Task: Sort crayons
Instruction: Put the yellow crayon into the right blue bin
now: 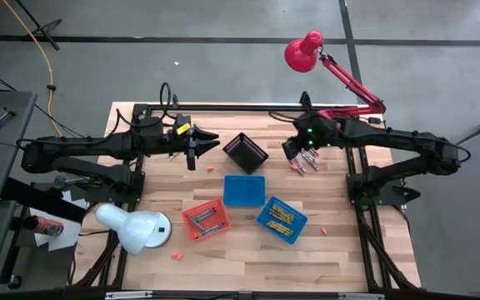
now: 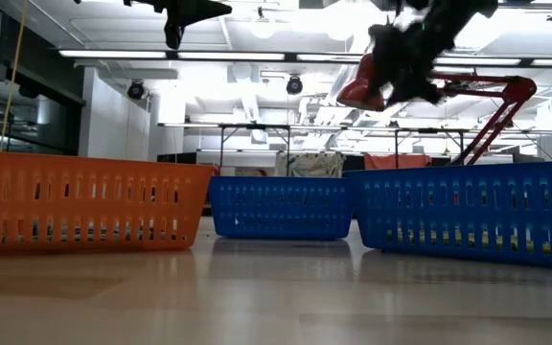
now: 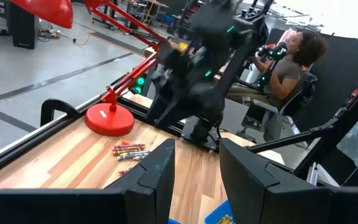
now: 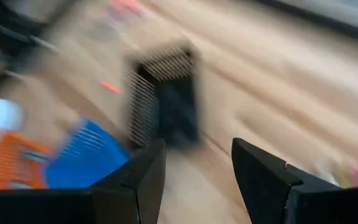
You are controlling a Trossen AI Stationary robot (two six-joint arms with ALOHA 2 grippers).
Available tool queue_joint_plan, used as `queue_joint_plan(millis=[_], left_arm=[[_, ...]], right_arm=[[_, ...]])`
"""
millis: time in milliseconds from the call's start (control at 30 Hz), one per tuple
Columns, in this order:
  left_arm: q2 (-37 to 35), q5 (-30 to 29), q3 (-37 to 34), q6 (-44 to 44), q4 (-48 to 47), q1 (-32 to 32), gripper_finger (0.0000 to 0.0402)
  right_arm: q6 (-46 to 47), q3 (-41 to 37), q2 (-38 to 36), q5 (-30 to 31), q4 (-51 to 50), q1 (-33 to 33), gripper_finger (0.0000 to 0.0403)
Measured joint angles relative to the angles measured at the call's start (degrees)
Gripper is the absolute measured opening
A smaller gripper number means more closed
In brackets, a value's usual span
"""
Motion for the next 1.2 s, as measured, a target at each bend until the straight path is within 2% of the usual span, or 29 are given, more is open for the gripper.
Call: queue_joint_plan(millis=[167,367,533,700,1200], left_arm=[[0.0,0.0,0.0,0.02,-0.07,0.0,0.0113],[0.0,0.0,0.0,0.0,-0.13,0.0,0.0113],[0.0,0.0,0.0,-0.63,-0.13,0.0,0.0113],[0.0,-0.01,0.0,-1.49,-0.22,0.0,0.0113],[0.0,0.0,0.0,-2.82,-0.24,0.0,0.0113]], right_arm=[[-1.68,-0.02,8.98,-1.63,-9.75,-5.07,0.0178],[-4.66,-0.02,20.2,1.25,-8.08,-12.15,0.0174],[-6.4,-0.02,26.62,1.03,-5.48,-17.3,0.0155],[-8.36,-0.02,28.58,-0.1,-3.16,-19.56,0.0135],[-14.12,-0.02,31.18,-0.75,-1.31,-19.39,0.0083]])
